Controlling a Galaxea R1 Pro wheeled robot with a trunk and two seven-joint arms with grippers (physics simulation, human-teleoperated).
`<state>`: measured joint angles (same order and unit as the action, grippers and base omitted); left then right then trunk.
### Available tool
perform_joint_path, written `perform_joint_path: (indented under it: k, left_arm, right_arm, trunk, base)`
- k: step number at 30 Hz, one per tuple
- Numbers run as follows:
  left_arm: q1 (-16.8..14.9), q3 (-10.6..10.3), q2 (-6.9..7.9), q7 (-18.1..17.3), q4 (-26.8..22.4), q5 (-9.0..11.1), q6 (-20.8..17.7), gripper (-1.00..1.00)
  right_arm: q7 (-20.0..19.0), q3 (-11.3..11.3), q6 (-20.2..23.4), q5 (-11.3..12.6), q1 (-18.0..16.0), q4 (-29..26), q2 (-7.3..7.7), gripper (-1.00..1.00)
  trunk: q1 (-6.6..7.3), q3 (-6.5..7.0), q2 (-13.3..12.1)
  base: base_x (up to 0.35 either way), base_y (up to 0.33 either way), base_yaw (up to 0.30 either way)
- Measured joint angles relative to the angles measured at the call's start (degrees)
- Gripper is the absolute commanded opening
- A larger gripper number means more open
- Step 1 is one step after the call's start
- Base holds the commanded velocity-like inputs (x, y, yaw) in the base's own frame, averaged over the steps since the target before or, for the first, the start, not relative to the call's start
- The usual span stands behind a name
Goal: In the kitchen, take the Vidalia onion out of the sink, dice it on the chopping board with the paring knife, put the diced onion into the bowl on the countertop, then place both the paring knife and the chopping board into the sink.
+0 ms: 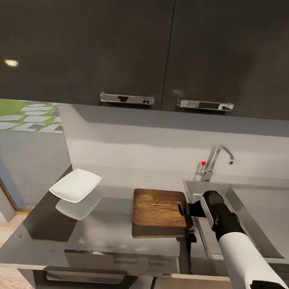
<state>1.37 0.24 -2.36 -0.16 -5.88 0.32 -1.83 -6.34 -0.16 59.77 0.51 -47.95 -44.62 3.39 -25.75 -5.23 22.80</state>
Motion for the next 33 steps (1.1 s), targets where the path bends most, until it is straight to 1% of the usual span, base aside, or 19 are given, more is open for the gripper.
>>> perform_joint_path:
  k: [4,5,6,9,15,22,33]
  left_arm:
    - [0.0,0.0,-0.01,0.0,0.0,0.0,0.0,1.0]
    - [0.0,0.0,-0.01,0.0,0.0,0.0,0.0,1.0]
    - [0.0,0.0,0.03,0.0,0.0,0.0,0.0,1.0]
    - [0.0,0.0,0.01,0.0,0.0,0.0,0.0,1.0]
    - [0.0,0.0,-0.01,0.0,0.0,0.0,0.0,1.0]
    - [0.0,0.0,0.01,0.0,0.0,0.0,0.0,1.0]
    - [0.0,0.0,0.0,0.0,0.0,0.0,0.0,1.0]
  right_arm:
    - [0.0,-0.5,0.0,-0.1,0.0,0.0,0.03,-1.0]
    - [0.0,-1.2,0.0,0.0,0.0,0.0,0.04,-1.0]
    - [0.0,-2.4,0.0,0.0,0.0,0.0,0.03,-1.0]
    - [0.0,-3.2,0.0,0.0,0.0,0.0,0.03,-1.0]
    - [0.0,-3.5,0.0,0.0,0.0,0.0,0.04,-1.0]
    - [0.0,-3.5,0.0,0.1,0.0,0.0,0.04,-1.0]
    - [0.0,-3.5,0.0,0.0,0.0,0.0,0.03,-1.0]
  trunk:
    - [0.0,-0.34,0.0]
    - [0.0,-0.43,0.0]
    - [0.0,-0.5,0.0]
    - [0.0,-0.63,0.0]
    - [0.0,-0.7,0.0]
    - [0.0,-0.7,0.0]
    - [0.0,-0.71,0.0]
  base:
    - [0.0,0.0,0.0]
    - [0.0,0.0,0.0]
    - [0.0,0.0,0.0]
    - [0.0,0.0,0.0]
    - [0.0,0.018,0.0]
    - [0.0,0.122,0.0]
    - [0.0,0.012,0.0]
